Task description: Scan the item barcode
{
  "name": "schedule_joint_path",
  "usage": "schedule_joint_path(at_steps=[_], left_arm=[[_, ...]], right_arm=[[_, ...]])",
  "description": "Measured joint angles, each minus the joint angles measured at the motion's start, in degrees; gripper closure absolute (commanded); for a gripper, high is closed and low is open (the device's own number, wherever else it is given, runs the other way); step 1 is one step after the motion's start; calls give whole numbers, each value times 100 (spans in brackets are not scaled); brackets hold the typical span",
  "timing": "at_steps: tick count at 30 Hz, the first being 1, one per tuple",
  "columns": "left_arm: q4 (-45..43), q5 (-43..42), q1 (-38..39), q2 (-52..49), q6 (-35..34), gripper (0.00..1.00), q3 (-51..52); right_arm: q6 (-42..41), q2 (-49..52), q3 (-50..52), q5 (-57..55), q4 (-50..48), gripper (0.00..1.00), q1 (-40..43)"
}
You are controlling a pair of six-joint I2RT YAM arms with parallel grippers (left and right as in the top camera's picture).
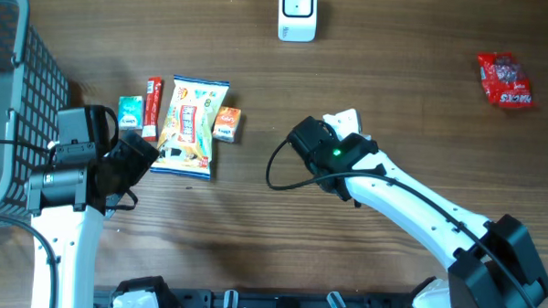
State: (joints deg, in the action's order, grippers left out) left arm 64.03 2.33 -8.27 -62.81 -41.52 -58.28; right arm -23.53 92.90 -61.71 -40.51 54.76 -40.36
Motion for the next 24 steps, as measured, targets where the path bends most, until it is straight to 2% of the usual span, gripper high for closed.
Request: schedule_joint_path(at_steps=[12, 24], left_arm=[[0, -2, 0, 0, 0, 0, 0], [0, -2, 0, 0, 0, 0, 0]], right_arm=[[835, 48, 7, -566, -671, 96, 0], [1344, 1051, 240, -560, -748, 96, -70]])
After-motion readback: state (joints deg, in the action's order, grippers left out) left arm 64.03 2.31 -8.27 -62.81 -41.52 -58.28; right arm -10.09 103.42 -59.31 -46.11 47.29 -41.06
